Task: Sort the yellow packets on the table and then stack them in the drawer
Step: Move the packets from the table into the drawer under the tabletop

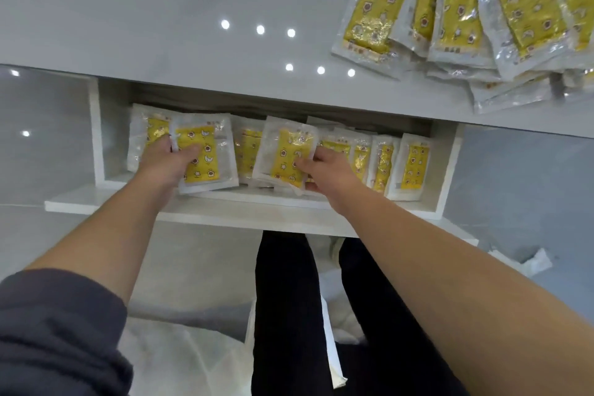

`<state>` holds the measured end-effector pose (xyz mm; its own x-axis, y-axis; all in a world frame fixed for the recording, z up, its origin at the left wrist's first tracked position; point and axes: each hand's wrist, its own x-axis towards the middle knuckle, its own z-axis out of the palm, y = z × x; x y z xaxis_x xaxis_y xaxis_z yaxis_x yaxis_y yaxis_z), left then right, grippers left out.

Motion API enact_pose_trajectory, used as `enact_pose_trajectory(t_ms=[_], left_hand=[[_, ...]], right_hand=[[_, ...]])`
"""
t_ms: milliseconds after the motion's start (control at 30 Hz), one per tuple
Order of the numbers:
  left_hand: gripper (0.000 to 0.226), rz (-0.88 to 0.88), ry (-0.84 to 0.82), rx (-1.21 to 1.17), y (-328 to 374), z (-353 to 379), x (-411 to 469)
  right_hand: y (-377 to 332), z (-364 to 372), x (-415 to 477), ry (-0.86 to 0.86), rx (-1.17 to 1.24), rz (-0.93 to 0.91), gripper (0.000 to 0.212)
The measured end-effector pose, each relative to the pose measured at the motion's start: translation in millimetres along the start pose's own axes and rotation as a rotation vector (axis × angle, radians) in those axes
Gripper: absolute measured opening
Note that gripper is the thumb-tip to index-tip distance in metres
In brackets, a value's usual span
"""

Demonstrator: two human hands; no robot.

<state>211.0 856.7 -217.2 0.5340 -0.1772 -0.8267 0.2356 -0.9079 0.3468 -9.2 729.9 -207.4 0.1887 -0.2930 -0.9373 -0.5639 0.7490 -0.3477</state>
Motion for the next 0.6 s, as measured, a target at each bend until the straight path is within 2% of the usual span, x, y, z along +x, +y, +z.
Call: enact_pose_trajectory(t_ms=[133,267,367,433,500,567,600], left_hand=[[0.038,-0.019,0.144,0.24,-7,-35,34],[0.04,0.019,0.194,0.472,-11,-47,53],[0.042,0.052,0.278,0.61,-11,-50,56],[0.047,0.043,0.308,0.735,-7,-51,51],[0.054,0.004,0.299,0.882,-3,-50,46],[0.057,0.096,0.311,1.079,2,-50,42],[0.058,0.2,0.311,1.188,4,-49,43]], right_hand=[[-11,57,18,-0.054,-0.035,-0.003,0.031],[-15,105,41,-0.089,-0.241,-0.048,0.025],[-18,121,55,-0.027,-0.693,-0.14,0.01],[-21,122,55,0.052,-0.984,-0.162,0.015],[-27,120,49,0.117,-1.14,-0.209,0.016],[-32,120,41,0.196,-1.302,-0.357,0.015],[-33,120,38,0.225,-1.37,-0.459,0.024]])
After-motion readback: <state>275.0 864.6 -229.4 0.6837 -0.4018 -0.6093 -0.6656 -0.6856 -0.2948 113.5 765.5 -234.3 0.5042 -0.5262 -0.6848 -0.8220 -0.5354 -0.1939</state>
